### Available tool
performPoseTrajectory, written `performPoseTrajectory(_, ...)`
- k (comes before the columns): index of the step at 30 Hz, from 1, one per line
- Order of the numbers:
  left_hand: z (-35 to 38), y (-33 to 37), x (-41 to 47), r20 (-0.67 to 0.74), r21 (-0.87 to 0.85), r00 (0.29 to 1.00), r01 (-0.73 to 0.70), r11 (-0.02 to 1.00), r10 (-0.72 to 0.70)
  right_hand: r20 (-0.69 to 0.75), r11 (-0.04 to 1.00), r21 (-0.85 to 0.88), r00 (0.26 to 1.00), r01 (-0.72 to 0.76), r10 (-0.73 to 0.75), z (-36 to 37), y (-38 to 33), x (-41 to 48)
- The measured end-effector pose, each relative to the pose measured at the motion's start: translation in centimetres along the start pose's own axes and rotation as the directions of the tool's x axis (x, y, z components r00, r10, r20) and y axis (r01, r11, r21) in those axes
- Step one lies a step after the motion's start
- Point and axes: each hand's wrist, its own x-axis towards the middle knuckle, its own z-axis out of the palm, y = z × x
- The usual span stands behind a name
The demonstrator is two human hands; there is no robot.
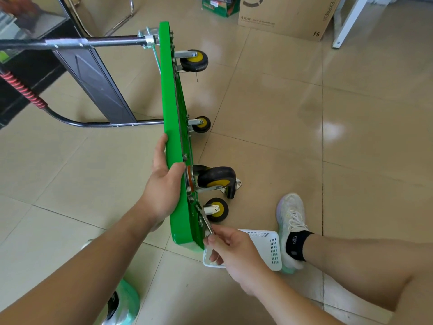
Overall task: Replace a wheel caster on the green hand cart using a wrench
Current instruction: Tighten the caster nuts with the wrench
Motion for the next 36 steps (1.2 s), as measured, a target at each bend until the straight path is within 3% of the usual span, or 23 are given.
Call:
performPoseTrajectory(4,0.1,-0.2,0.2,-0.004,-0.003,1.000,-0.014,1.000,0.014,0.014,0.998,-0.061,1.000,0.028,-0.027,-0.5,0.8,2.1)
performPoseTrajectory(10,0.2,-0.5,0.6,-0.026,0.009,0.999,-0.019,1.000,0.019,0.037,0.997,0.031,0.997,0.068,-0.069,-0.8,1.9,5.9)
performPoseTrajectory(17,0.2,-0.6,0.6,-0.043,0.024,0.998,-0.038,0.999,0.039,0.054,0.980,-0.093,0.984,0.173,-0.169,-0.5,2.8,8.4)
performPoseTrajectory(27,0.1,-0.8,0.8,-0.032,-0.002,0.999,-0.044,0.999,0.044,0.104,0.957,-0.136,0.964,0.256,-0.243,0.4,2.9,9.0)
performPoseTrajectory(33,0.2,-0.5,0.7,-0.039,-0.002,0.998,-0.039,0.999,0.039,0.095,0.961,-0.166,0.974,0.221,-0.207,0.3,1.8,7.3)
performPoseTrajectory(36,0.1,-0.4,0.5,-0.039,-0.006,0.999,-0.034,0.999,0.034,0.084,0.984,-0.084,0.985,0.156,-0.149,0.4,0.6,4.3)
